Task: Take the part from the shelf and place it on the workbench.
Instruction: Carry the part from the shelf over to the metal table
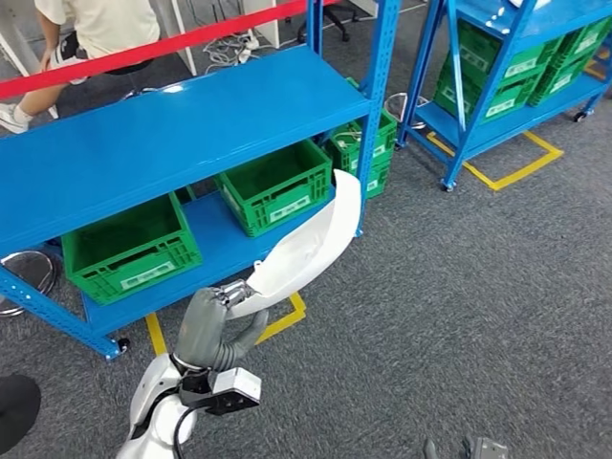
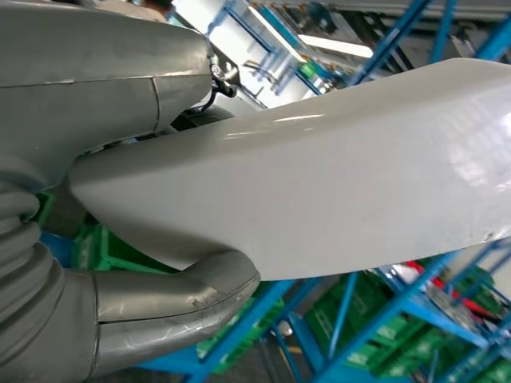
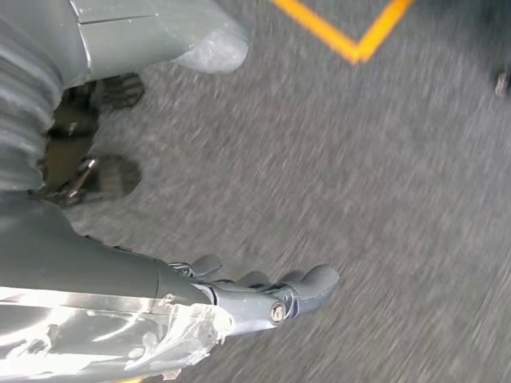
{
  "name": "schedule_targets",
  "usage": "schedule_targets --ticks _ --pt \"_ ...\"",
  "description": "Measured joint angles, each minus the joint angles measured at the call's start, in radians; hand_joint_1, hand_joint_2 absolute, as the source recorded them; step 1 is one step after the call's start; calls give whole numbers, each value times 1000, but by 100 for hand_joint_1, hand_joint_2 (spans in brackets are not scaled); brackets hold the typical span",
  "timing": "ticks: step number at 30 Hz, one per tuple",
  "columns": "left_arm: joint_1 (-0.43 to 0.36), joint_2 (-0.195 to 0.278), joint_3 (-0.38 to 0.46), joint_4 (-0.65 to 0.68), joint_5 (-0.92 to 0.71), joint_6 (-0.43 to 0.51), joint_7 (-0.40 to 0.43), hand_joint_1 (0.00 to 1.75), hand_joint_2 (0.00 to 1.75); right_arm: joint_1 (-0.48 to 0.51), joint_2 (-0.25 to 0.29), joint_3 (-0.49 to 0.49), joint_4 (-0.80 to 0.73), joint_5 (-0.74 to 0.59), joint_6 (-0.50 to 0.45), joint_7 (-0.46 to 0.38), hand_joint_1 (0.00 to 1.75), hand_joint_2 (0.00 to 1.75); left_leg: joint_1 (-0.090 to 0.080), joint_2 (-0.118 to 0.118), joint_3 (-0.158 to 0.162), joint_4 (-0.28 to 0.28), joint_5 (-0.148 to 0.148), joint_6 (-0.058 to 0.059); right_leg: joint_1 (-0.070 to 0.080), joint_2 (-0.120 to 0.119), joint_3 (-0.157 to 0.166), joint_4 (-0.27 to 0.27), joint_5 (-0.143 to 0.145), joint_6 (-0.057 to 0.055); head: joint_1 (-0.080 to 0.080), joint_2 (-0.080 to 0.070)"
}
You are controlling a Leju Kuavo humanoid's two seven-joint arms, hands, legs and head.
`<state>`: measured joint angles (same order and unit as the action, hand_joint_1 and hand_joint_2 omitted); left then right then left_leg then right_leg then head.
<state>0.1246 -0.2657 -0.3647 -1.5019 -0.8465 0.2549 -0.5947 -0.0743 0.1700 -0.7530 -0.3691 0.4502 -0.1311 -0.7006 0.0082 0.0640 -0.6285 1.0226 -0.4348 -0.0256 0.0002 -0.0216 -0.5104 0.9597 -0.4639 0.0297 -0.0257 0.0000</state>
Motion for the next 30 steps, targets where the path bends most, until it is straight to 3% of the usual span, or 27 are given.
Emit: schedule_targets --ticks 1,3,4,5,7,9,11,13,15,17,19,20,21,23,25,26,28,30 --pt "-1 0 0 3 3 -3 -2 175 175 1 0 0 -1 -3 0 0 0 175 1 -28 -21 58 -42 -3 -1 10 -8 0 9 -7 -2 0" --pt "-2 1 1 11 7 -7 -4 175 175 3 0 0 -2 -10 -1 0 0 175 1 -55 -68 193 -112 -5 0 32 -30 2 27 -13 -6 0" --pt "-2 1 1 15 7 -8 -5 175 175 6 0 0 -2 -14 -1 0 0 175 0 -59 -77 230 -121 -5 0 43 -41 3 35 -12 -6 0" --pt "-3 1 1 19 8 -8 -6 175 175 10 0 -1 -2 -18 -1 0 0 175 0 -61 -66 228 -112 -3 0 55 -51 4 41 -10 -6 0" --pt "-4 1 -1 24 8 -9 -7 175 175 15 0 -1 -2 -24 -1 0 0 175 3 -73 9 123 -59 0 -3 79 -67 9 51 -3 -6 0" --pt "-7 0 -5 28 8 -10 -8 175 175 17 0 -1 -6 -30 -1 0 0 175 7 -107 88 -1 -31 3 -3 99 -82 19 59 7 -7 0" --pt "-10 0 -10 33 8 -10 -10 175 175 20 0 -1 -11 -35 -1 0 0 175 8 -124 108 -44 -36 8 -3 116 -97 25 68 19 -6 0" --pt "-12 0 -15 36 8 -11 -11 175 175 27 -1 -1 -13 -39 -1 0 0 175 8 -107 101 -45 -33 18 -5 122 -108 28 73 31 -6 0" --pt "-13 0 -19 37 9 -11 -12 175 175 32 -3 -1 -13 -43 -2 0 0 175 10 -86 96 -47 -26 31 -4 85 -135 78 39 41 0 0" --pt "-14 0 -19 39 9 -11 -13 175 175 31 -3 -1 -14 -44 -2 0 0 175 8 -63 89 -47 -20 41 -5 40 -192 209 -35 50 8 0" --pt "-14 0 -19 41 9 -11 -13 175 175 31 -3 -1 -15 -45 -2 0 0 175 5 -38 81 -46 -15 44 -8 28 -232 323 -81 55 8 0" --pt "-14 0 -19 42 9 -11 -13 175 175 32 -3 -1 -16 -45 -2 0 0 175 3 -26 79 -46 -13 44 -9 27 -225 326 -78 56 8 0" --pt "-14 0 -19 42 9 -11 -13 175 175 33 -3 -2 -16 -46 -2 0 0 175 3 -16 78 -46 -11 43 -9 23 -194 286 -58 55 8 0" --pt "-14 0 -20 42 9 -11 -13 175 175 33 -4 -2 -17 -46 -2 0 0 175 0 2 78 -45 -10 39 -6 -9 -98 137 -10 50 9 0" --pt "-15 0 -20 42 14 -10 -17 175 175 28 -4 -2 -18 -46 -2 0 0 175 -6 17 76 -42 -7 30 -2 -34 -42 43 11 38 7 0" --pt "-15 0 -20 42 17 -9 -21 175 175 27 -4 -2 -19 -46 -2 0 0 175 -8 24 76 -42 -5 25 1 -35 -39 32 10 30 5 0" --pt "-15 0 -21 42 23 -8 -27 175 175 30 -4 -3 -19 -47 -2 0 0 175 -6 35 74 -41 -5 13 2 -14 -48 33 18 14 4 0" --pt "-15 1 -21 41 28 -7 -33 175 175 32 -4 -4 -19 -47 -2 0 0 175 -2 7 59 -6 -37 3 -1 4 -54 31 28 -1 2 0"
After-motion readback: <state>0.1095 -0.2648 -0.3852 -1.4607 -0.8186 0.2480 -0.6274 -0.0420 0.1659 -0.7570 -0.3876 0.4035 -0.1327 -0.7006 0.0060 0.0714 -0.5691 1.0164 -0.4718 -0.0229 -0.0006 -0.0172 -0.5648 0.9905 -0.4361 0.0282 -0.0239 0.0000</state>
